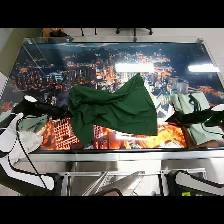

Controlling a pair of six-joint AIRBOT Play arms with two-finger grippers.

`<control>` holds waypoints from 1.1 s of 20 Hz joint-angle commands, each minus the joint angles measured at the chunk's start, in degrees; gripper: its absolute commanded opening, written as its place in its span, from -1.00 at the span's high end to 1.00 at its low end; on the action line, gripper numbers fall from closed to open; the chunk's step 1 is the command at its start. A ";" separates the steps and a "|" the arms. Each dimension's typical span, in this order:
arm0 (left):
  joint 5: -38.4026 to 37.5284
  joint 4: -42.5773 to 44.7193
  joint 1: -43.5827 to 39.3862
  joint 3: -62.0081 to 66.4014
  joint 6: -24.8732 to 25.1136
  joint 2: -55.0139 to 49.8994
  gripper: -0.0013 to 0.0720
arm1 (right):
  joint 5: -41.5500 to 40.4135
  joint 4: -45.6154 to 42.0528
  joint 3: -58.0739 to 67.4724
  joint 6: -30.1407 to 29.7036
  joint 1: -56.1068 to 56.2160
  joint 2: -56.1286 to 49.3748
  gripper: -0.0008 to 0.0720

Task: Fold the shirts.

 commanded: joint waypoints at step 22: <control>-9.84 -44.41 6.75 18.82 8.39 33.20 0.94 | -5.99 27.56 42.47 -6.47 11.30 7.91 0.92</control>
